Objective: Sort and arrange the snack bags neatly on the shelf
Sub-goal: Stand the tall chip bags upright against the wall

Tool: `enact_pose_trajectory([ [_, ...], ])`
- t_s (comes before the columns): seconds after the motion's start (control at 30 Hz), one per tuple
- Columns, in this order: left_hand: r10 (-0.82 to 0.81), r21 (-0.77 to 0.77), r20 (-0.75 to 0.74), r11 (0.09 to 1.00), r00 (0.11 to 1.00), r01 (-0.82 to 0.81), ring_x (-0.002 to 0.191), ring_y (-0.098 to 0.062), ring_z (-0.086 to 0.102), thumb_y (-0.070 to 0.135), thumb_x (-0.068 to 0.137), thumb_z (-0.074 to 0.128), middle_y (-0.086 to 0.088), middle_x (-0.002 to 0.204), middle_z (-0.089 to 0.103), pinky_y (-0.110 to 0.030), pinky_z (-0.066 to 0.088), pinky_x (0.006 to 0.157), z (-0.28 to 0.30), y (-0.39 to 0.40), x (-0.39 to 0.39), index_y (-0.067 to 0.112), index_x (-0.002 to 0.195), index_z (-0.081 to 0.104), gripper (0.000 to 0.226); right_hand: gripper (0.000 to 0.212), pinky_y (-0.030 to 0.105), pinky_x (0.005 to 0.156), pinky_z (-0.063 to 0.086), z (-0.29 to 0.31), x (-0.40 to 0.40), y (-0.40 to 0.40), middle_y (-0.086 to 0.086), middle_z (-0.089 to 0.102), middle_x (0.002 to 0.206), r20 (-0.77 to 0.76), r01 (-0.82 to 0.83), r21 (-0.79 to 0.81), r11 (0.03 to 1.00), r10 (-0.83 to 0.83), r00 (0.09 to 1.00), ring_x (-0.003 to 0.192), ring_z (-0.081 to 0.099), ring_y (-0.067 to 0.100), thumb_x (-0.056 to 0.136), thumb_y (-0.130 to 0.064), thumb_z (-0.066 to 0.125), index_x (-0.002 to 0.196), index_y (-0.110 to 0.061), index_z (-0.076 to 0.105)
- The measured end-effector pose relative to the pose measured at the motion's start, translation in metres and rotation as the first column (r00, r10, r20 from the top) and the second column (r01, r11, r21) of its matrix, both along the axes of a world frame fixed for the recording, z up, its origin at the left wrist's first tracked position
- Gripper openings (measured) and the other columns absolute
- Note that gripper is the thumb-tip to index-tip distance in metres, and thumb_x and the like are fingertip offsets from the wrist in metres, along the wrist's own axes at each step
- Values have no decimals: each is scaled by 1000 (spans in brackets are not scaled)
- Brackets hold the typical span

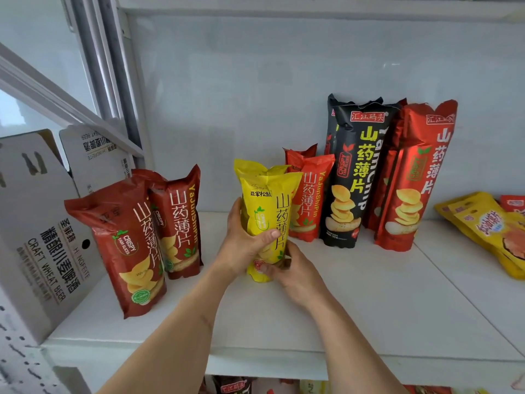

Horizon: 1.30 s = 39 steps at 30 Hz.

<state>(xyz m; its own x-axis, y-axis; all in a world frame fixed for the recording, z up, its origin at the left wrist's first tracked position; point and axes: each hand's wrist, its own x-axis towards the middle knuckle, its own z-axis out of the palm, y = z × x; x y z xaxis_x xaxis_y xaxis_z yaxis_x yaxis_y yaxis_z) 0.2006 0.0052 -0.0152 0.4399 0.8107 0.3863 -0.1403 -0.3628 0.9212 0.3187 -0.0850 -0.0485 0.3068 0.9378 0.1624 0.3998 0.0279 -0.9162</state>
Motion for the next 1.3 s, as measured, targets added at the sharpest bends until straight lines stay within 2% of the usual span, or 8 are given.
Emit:
enact_pose_trajectory([
  [0.17,-1,-20,-32,1000,999,0,94,29,55,4,81,81,22,122,49,-5,50,72,0,35,13,24,149,26,89,78,36,98,52,2,4,33,-18,65,125,-12,36,26,999,-36,999,113,62,4,62,-62,78,131,-45,47],
  [0.3,-10,-18,-38,1000,999,9,92,25,59,-1,83,75,21,119,52,-7,50,72,1,59,23,31,135,32,74,85,38,100,51,-2,11,59,-18,64,127,-3,80,35,996,-80,997,116,61,4,63,-64,77,138,-40,46],
  [0.5,-41,-62,-39,997,998,38,100,22,57,21,73,89,14,130,52,-13,53,82,0,89,33,28,150,28,99,72,35,95,53,-7,18,85,-18,66,120,16,191,24,981,-192,981,109,63,3,71,-52,81,134,-32,51],
  [0.63,-42,-103,-67,994,997,35,119,4,57,55,50,85,8,144,51,-36,52,103,-1,103,38,27,156,24,124,66,35,93,53,-9,19,98,-16,66,121,24,268,26,963,-269,963,110,63,8,76,-46,80,133,-31,52],
  [0.7,-36,-115,-68,993,997,28,124,-7,58,56,50,85,4,145,52,-43,52,104,-2,107,41,27,155,25,124,62,37,94,52,-9,18,104,-16,66,122,32,286,30,958,-287,958,111,63,9,76,-48,78,131,-33,52],
  [0.87,-46,-141,-69,989,997,36,121,-7,61,60,51,84,3,144,53,-41,54,101,-4,115,50,26,156,24,125,60,30,90,50,-9,18,114,-15,65,123,69,351,41,936,-353,933,111,61,10,80,-48,75,132,-33,51],
  [1.03,-61,-138,-51,989,997,53,103,11,65,58,52,80,18,127,59,-26,57,91,-6,118,56,35,141,36,102,57,28,84,47,-11,17,118,-10,65,123,91,436,53,898,-440,894,112,61,15,80,-48,75,129,-30,53],
  [1.3,-15,-161,-44,987,999,7,118,-7,63,60,52,83,3,142,56,-43,55,100,-10,120,58,27,154,30,119,56,33,84,52,-13,13,120,-7,66,120,120,497,54,866,-499,858,108,62,17,81,-53,73,127,-27,56],
])
